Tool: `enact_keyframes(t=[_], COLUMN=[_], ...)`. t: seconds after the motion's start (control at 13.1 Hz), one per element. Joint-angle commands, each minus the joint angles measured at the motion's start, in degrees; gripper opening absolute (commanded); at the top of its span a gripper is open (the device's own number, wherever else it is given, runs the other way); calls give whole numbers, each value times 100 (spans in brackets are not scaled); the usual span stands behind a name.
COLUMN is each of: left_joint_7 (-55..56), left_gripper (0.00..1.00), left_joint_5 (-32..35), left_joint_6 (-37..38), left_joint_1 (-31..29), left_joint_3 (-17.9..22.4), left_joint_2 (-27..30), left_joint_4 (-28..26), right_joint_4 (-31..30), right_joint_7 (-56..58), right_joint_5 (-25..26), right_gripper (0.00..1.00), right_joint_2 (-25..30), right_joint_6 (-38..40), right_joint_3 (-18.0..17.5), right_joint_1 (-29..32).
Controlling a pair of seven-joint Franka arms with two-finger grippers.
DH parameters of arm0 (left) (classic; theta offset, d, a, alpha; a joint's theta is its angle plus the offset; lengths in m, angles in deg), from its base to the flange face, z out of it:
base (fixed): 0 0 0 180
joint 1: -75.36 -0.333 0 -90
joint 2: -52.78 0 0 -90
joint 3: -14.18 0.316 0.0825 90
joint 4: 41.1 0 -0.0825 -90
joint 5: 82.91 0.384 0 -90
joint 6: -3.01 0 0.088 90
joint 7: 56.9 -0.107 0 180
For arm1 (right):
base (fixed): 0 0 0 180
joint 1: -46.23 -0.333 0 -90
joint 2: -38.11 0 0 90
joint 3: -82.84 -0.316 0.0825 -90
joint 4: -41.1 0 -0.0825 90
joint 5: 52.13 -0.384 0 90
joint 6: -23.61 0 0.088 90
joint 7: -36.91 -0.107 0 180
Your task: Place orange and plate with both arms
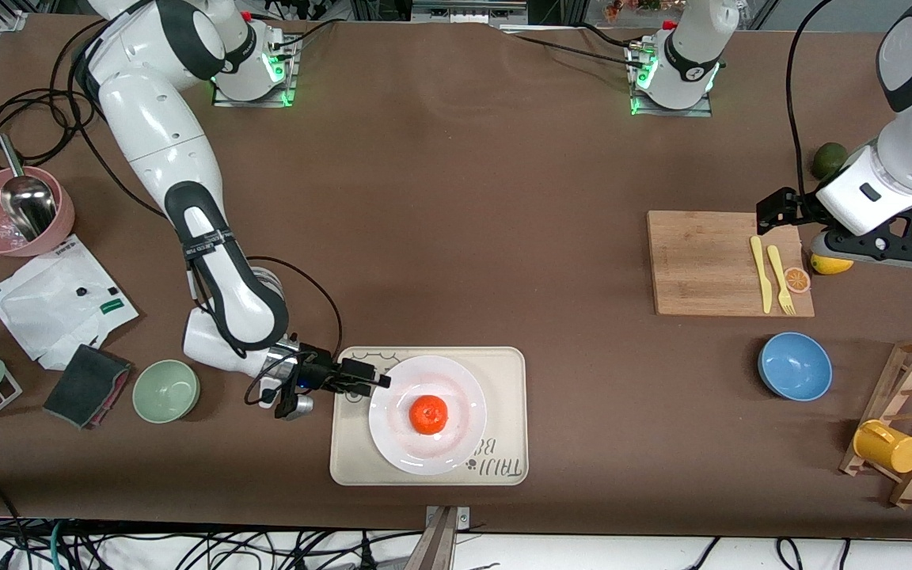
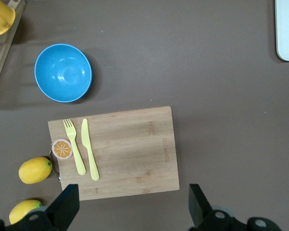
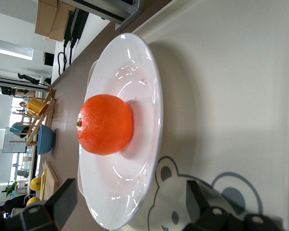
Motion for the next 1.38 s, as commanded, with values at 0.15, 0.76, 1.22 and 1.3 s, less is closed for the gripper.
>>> enact_keyframes(t=[0.15,0.76,1.22,1.3], left_joint_7=[-119,-110,-101,-101], left_gripper=[100,100,100,100], left_joint_5=[-150,-150,-150,-150], left_joint_6=[51,51,51,51], left_joint_1=[-22,-22,-22,-22], left_joint_3=[-6,-6,-6,-6], left_joint_2=[57,57,57,57], left_joint_4=[-3,-3,-3,-3], right_joint_4=[35,-1122,-2198,-2189], right_joint_7=[-45,-53,-1113,-1456], right_joint_5=[146,1314,3349,3876], right_gripper=[100,100,100,100], right_joint_2=[171,1154,2324,2491], right_joint_6=[-36,-18,585,945], right_joint_3=[21,39,328,407], right_joint_1=[-38,-55,-55,-55])
